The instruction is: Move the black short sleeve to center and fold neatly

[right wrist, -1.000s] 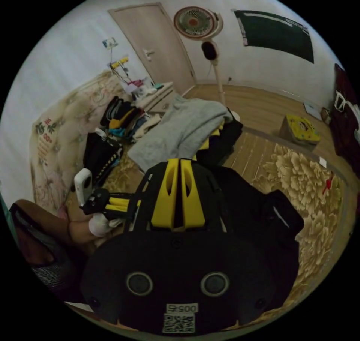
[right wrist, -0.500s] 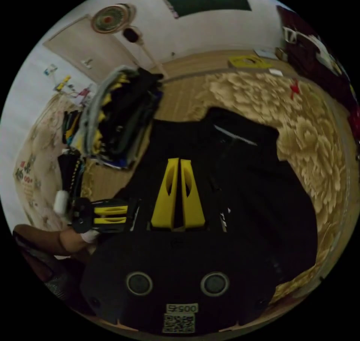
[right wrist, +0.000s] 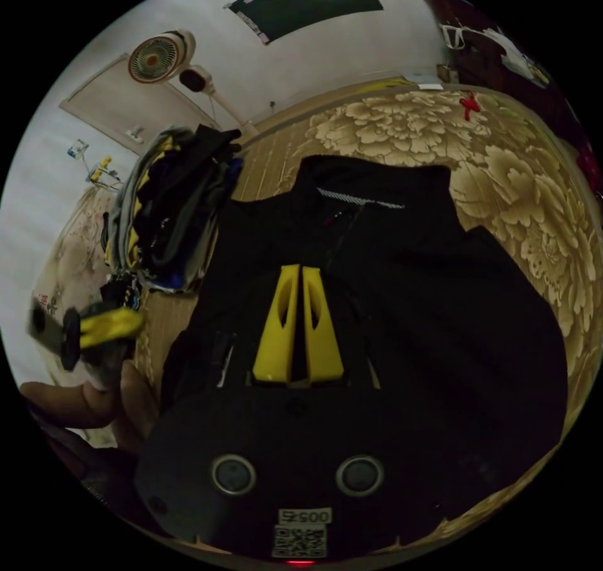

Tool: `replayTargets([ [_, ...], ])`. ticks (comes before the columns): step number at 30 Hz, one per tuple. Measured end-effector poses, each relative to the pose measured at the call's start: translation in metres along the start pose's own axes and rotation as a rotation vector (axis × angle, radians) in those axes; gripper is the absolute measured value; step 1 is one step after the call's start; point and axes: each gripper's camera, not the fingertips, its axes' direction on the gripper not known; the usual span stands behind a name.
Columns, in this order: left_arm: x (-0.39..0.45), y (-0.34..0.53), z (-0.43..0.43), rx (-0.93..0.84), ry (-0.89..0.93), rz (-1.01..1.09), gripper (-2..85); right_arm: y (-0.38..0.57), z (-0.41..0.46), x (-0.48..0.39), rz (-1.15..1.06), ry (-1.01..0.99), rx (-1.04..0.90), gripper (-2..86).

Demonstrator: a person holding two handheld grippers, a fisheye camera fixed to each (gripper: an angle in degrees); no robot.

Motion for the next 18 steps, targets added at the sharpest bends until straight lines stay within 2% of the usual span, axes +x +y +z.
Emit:
replayTargets([
  [5, -0.023, -0.068, 0.102, -0.218, -0.061, -0.181, -0.6, -0.007, 0.000, 0.008, 0.015, 0.021, -0.016, -0.9],
  [7, -0.027, -0.074, 0.129, -0.282, -0.097, -0.238, -0.7, -0.002, -0.009, 0.013, 0.043, 0.114, -0.004, -0.9],
  [11, -0.019, -0.076, 0.144, -0.212, -0.121, -0.284, -0.7, 0.016, -0.035, 0.008, -0.017, 0.154, 0.078, -0.9],
  [13, -0.011, -0.076, 0.155, -0.215, -0.144, -0.283, -0.7, 0.030, -0.037, -0.006, -0.127, 0.056, 0.106, -1.0],
  [16, -0.003, -0.078, 0.175, -0.203, -0.158, -0.303, -0.7, 0.038, -0.009, -0.018, -0.197, -0.041, -0.034, -1.0],
  [18, 0.001, -0.081, 0.183, -0.203, -0.147, -0.318, -0.7, 0.046, 0.008, -0.018, -0.200, 0.009, -0.100, -1.0],
])
